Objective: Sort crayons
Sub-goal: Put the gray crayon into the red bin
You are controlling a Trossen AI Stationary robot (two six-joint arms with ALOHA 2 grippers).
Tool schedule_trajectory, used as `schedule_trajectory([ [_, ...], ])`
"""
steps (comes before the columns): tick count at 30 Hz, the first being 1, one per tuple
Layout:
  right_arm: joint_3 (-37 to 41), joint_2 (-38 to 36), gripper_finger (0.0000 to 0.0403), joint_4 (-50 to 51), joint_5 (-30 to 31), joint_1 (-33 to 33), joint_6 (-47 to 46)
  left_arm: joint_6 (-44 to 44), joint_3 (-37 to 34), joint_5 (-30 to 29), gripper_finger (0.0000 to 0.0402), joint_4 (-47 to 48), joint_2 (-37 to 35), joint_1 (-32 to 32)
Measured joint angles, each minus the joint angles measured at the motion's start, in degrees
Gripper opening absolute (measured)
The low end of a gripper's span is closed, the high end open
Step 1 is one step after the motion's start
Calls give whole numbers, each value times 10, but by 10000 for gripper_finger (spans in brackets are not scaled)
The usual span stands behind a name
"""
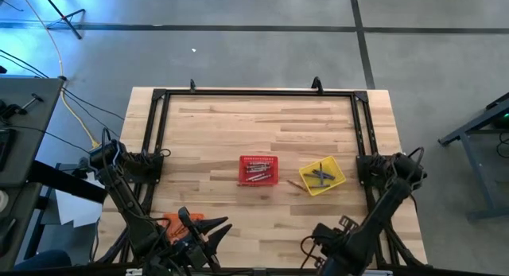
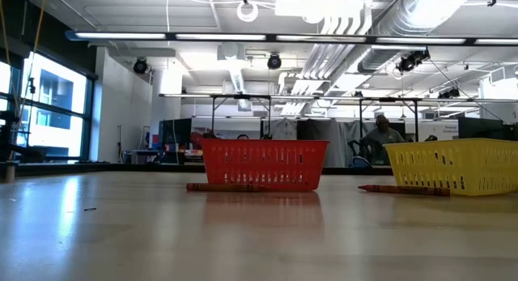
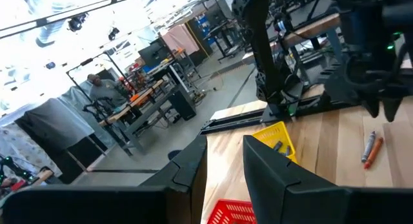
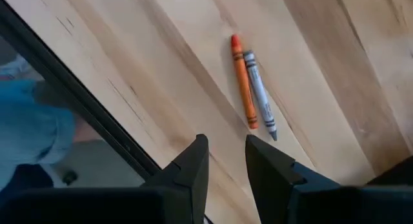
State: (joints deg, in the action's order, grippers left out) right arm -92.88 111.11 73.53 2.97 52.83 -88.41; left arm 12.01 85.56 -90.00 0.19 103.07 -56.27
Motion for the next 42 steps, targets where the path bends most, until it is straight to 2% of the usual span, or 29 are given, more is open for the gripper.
schedule_trajectory([
  [9, 0, 37, 95, 26, -33, 13, -15, -25, 0, 0, 86, 4, 0, 0],
  [14, 0, 52, 95, 31, -33, 12, 12, -42, 0, 0, 86, 22, 0, 0],
  [19, 1, 56, 95, 81, -30, 4, 34, -45, 0, 0, 86, 23, 0, 0],
  [22, 29, 56, 95, 60, -28, -7, 50, -46, 0, 0, 86, 22, 0, 0],
  [27, 90, 56, 95, -5, -77, -30, 109, -68, 0, 0, 86, 35, 0, 0],
  [42, 119, 55, 94, -12, -64, -66, 220, -75, 0, 0, 86, 35, 0, -4],
])
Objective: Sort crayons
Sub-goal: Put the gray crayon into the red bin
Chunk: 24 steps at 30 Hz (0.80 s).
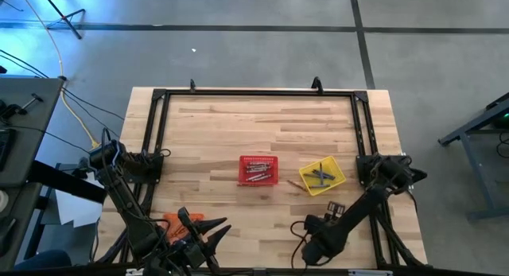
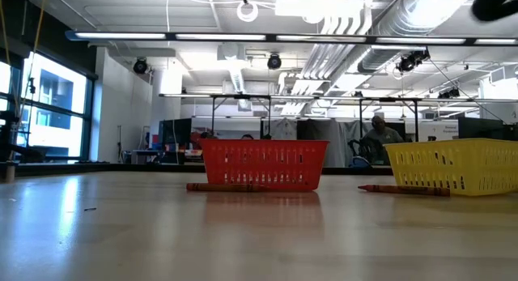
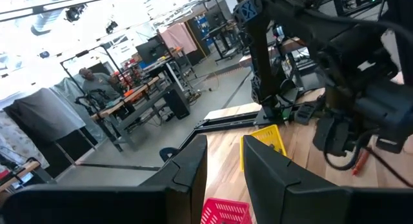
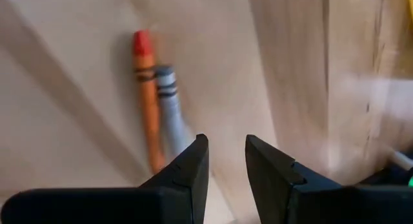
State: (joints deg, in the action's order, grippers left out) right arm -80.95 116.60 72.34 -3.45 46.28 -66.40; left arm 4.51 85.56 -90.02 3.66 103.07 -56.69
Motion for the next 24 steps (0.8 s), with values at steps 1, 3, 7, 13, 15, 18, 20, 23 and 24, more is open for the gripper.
schedule_trajectory([
  [1, 4, 0, 94, -2, 0, -6, 7, 0, 0, 0, 86, 0, 0, 0],
  [3, 12, 0, 94, -2, 2, -15, 21, 0, 0, 0, 86, 0, 0, -1],
  [7, 21, -2, 94, -6, 16, -33, 70, 0, 0, 0, 86, 0, 0, -1],
  [13, 94, -64, 94, -43, 20, -73, 92, 0, 0, 0, 86, 0, 0, -1],
  [15, 131, -104, 94, -82, 21, -83, 71, -5, 0, 0, 86, 0, 0, -2],
  [18, 180, -170, 94, -152, 19, -88, 24, -13, 0, 0, 86, 0, 0, -4],
  [20, 206, -213, 94, -212, 19, -87, -3, -13, 0, 0, 86, 1, 0, -8],
  [23, 238, -266, 94, -294, 19, -78, -37, -14, 0, 0, 86, 2, 0, -12],
  [24, 246, -278, 94, -314, 18, -74, -47, -14, 0, 0, 86, 2, 0, -12],
])
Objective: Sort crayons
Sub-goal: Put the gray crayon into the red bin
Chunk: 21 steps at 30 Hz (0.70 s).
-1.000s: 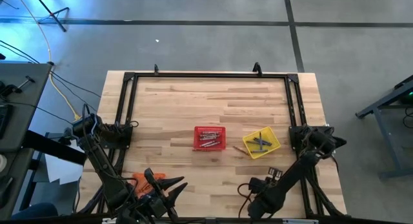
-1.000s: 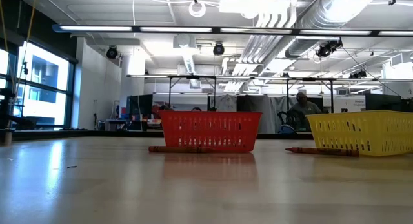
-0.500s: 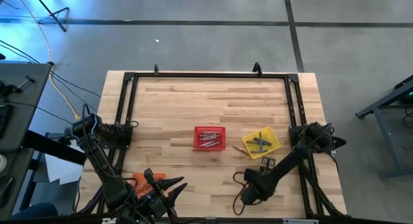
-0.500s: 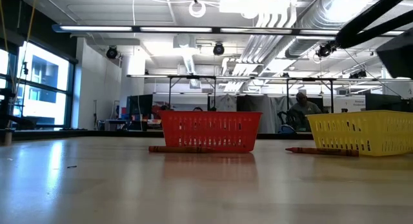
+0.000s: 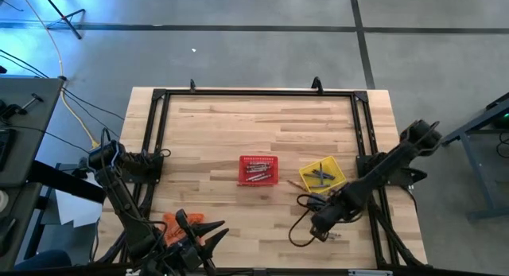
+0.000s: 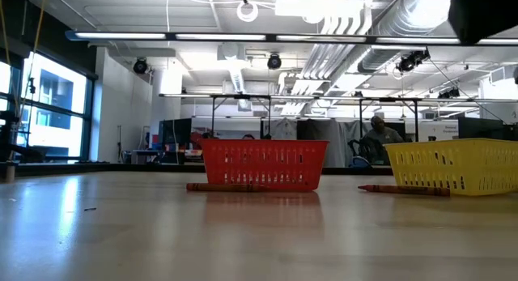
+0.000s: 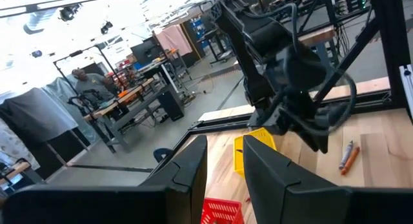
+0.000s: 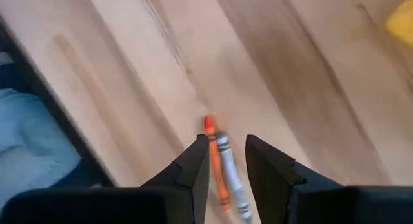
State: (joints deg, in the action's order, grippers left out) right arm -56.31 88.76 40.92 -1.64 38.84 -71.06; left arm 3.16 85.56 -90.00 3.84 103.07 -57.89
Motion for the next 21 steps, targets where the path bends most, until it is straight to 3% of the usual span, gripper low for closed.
schedule_trajectory([
  [21, 15, 3, 94, -16, -18, 89, -142, -13, 0, 0, 86, 10, 0, 0],
])
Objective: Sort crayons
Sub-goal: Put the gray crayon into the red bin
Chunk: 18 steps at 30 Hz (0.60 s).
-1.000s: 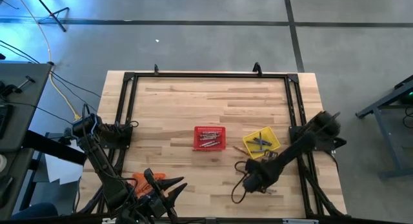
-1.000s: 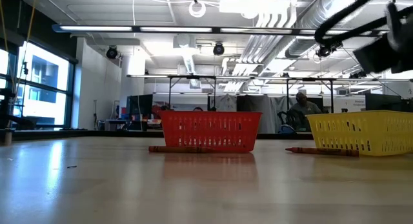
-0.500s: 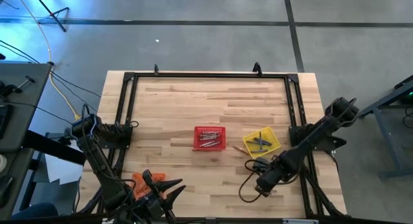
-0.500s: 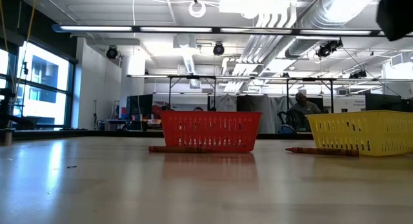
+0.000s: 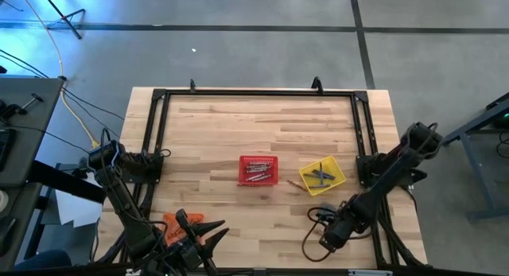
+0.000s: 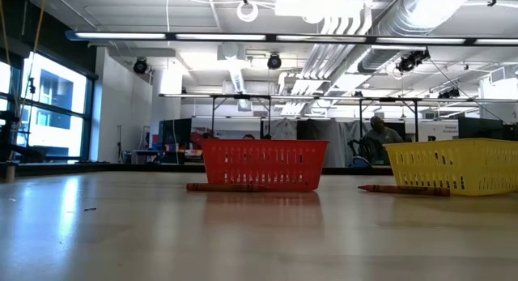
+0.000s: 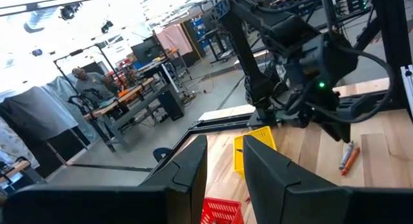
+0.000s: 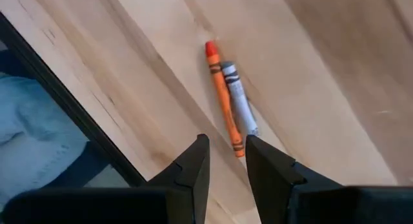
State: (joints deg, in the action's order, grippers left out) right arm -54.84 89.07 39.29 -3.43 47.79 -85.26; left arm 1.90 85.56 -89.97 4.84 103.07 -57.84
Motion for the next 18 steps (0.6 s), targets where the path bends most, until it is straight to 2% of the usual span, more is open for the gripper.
schedule_trajectory([
  [9, 0, 50, 94, -10, -22, 15, 2, -2, 0, 0, 86, 0, 0, 0],
  [18, 0, 55, 94, -1, -7, 15, 9, -3, 0, 0, 86, 0, 0, 0],
])
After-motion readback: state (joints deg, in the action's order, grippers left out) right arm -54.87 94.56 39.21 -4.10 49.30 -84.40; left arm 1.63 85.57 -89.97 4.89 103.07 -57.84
